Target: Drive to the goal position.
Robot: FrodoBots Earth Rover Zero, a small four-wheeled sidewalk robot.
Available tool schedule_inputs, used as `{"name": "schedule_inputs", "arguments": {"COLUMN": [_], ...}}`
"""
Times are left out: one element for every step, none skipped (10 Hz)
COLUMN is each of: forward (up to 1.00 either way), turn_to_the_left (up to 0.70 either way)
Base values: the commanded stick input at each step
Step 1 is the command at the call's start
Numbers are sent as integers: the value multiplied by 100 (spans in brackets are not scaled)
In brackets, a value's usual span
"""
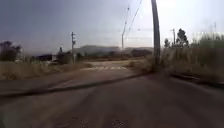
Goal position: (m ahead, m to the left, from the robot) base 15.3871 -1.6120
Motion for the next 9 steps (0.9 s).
{"name": "schedule_inputs", "arguments": {"forward": [100, 100, 100, 100, 100, 100, 100, 100, 100], "turn_to_the_left": [0, 0, 0, 0, 0, 0, 0, 0, 0]}}
